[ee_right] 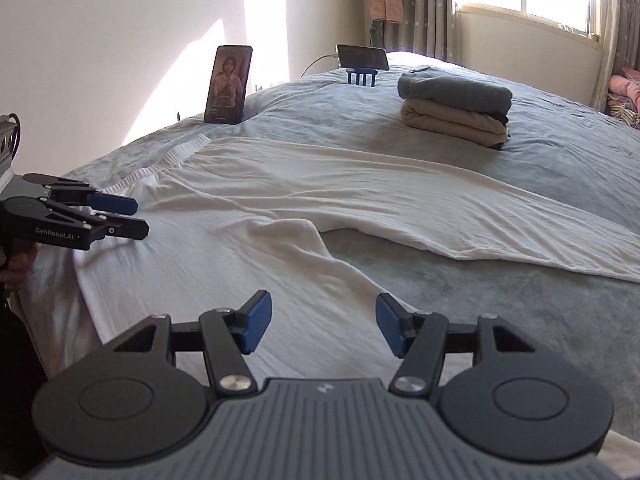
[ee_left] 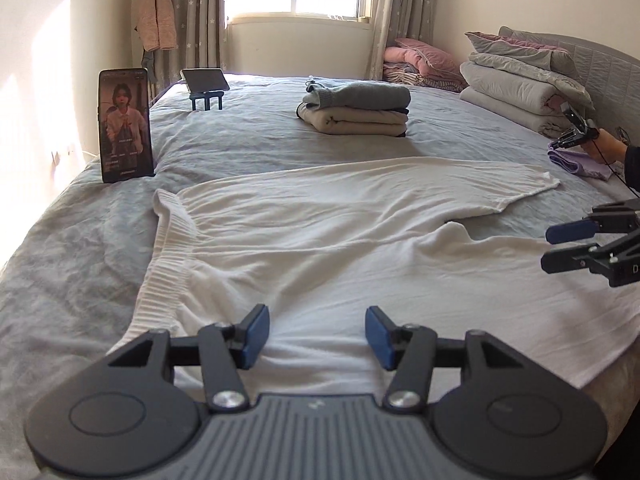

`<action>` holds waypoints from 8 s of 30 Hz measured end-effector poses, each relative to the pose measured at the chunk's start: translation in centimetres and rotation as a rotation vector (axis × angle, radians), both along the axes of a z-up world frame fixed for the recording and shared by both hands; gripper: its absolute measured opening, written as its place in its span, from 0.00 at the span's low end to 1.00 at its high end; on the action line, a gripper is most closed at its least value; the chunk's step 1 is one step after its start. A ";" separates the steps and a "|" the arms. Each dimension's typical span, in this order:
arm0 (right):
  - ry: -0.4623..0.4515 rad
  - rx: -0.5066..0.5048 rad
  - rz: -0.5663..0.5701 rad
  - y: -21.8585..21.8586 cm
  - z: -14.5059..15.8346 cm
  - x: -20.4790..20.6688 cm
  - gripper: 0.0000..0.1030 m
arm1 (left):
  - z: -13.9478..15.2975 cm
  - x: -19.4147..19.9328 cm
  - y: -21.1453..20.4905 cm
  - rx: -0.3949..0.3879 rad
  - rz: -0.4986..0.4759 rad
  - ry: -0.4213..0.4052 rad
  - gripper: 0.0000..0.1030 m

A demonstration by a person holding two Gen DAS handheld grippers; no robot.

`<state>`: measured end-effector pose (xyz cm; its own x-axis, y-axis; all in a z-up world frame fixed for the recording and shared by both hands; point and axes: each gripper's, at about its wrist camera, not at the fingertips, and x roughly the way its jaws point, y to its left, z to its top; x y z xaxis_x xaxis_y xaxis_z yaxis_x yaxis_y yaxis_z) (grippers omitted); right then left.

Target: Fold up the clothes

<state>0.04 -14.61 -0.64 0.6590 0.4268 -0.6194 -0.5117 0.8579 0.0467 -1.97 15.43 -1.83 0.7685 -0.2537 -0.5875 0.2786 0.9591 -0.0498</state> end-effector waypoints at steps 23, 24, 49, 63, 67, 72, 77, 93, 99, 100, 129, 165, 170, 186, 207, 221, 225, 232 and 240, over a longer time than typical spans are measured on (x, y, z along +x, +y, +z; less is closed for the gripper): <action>-0.028 -0.068 0.100 4.2 -1.0 0.7 0.64 | 0.3 8.6 3.3 0.010 0.291 -0.008 0.21; -0.025 -0.069 0.100 4.2 -1.2 0.8 0.64 | 0.1 8.6 3.4 0.009 0.293 -0.006 0.19; -0.049 -0.006 0.076 3.9 -0.3 2.7 0.65 | 2.5 7.3 0.6 -0.002 0.249 -0.116 0.16; -0.035 0.020 0.048 3.4 -1.2 3.3 0.65 | 0.8 7.4 3.2 0.004 0.330 -0.052 0.28; -0.055 0.025 0.031 3.0 -0.5 3.7 0.65 | 2.1 7.6 1.2 -0.035 0.218 -0.051 0.42; -0.092 0.001 -0.028 1.5 0.7 5.1 0.68 | 2.7 9.4 -4.6 -0.065 -0.001 -0.030 0.58; -0.099 -0.016 -0.140 -2.0 0.8 5.9 0.68 | 1.9 11.1 -11.0 -0.065 -0.177 -0.023 0.58; -0.022 0.015 -0.368 -7.9 -2.5 12.1 0.68 | -2.4 14.5 -17.3 -0.050 -0.286 0.042 0.81; 0.005 -0.055 -0.362 -9.0 -2.3 11.3 0.69 | -2.9 14.3 -18.2 -0.008 -0.322 0.042 1.00; 0.011 -0.072 -0.365 -9.2 -2.2 11.1 0.70 | -2.9 14.2 -18.3 -0.004 -0.322 0.040 1.00; -0.021 -0.059 -0.372 -8.8 -2.7 12.8 0.79 | -3.0 13.8 -19.0 0.062 -0.321 0.026 1.00; -0.092 -0.060 -0.326 -8.6 -0.7 11.0 0.83 | -3.1 13.8 -19.0 0.063 -0.321 0.026 1.00; -0.104 -0.015 -0.305 -8.8 0.5 10.5 0.83 | -3.2 13.8 -19.0 0.066 -0.321 0.025 1.00; -0.089 0.035 -0.277 -9.0 0.6 10.8 0.83 | -2.7 13.8 -19.3 0.082 -0.319 0.034 1.00; -0.078 0.007 -0.055 -3.4 0.8 16.1 0.83 | 1.5 15.5 -6.8 0.231 0.040 0.001 0.96; -0.062 -0.069 0.088 3.4 -1.0 21.7 0.83 | 0.6 17.4 4.8 0.070 0.291 0.087 0.71; -0.054 -0.100 0.099 4.3 -1.5 23.1 0.83 | 0.5 17.9 7.2 -0.055 0.323 0.105 0.55; -0.008 -0.074 0.105 4.8 -2.3 24.1 0.50 | 0.2 18.3 8.2 -0.143 0.282 0.123 0.16; -0.072 -0.025 0.067 4.4 0.2 21.5 0.00 | 1.5 16.8 7.6 -0.122 0.223 0.036 0.04</action>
<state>21.51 -10.25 -0.40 0.6725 0.4562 -0.5828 -0.5691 0.8222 -0.0131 14.79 23.06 -0.31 0.7927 -0.1509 -0.5906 0.0567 0.9829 -0.1750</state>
